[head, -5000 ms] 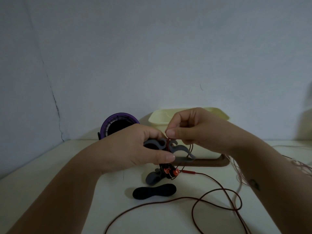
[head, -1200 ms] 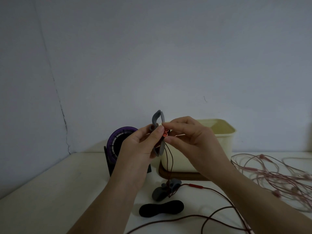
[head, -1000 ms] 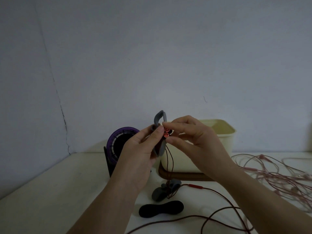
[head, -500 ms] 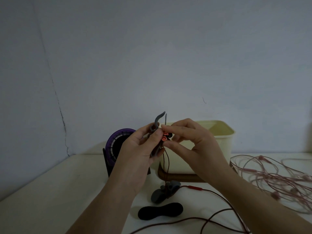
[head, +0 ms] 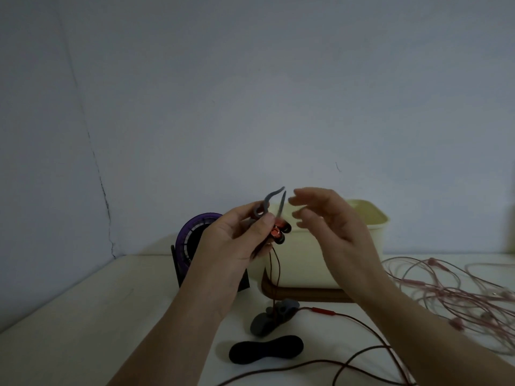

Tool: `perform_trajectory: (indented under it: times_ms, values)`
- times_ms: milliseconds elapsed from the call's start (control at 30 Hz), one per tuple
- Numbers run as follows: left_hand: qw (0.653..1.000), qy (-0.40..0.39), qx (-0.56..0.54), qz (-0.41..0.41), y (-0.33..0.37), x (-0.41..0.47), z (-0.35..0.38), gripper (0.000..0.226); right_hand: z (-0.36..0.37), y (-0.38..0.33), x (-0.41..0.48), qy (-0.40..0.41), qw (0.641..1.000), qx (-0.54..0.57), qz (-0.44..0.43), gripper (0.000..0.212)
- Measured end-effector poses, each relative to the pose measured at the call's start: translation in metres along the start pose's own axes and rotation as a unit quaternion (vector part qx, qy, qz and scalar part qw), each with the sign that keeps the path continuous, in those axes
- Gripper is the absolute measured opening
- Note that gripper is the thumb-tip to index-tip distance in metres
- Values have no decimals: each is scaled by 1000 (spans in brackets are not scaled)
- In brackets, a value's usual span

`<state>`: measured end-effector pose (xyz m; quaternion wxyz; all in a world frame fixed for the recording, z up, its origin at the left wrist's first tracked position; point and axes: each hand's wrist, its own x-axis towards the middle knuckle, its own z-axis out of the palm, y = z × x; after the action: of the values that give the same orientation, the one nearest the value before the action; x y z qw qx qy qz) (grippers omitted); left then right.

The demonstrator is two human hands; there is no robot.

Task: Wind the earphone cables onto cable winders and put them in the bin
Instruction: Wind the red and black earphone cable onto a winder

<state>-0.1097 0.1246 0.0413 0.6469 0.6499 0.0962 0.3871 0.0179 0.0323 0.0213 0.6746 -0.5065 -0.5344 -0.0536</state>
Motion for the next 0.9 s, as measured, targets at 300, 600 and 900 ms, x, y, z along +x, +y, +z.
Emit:
perform_trajectory:
  times_ms: [300, 600, 900]
  values:
    - [992, -120, 22, -15, 12, -7, 2, 38, 0, 1, 1, -259, 939, 168, 154, 32]
    - [994, -98, 53, 6, 19, -2, -9, 46, -14, 14, 4, -236, 927, 198, 216, 30]
    - [994, -20, 101, 35, 9, 4, -13, 31, -9, 8, 4, -202, 957, 78, 195, 27]
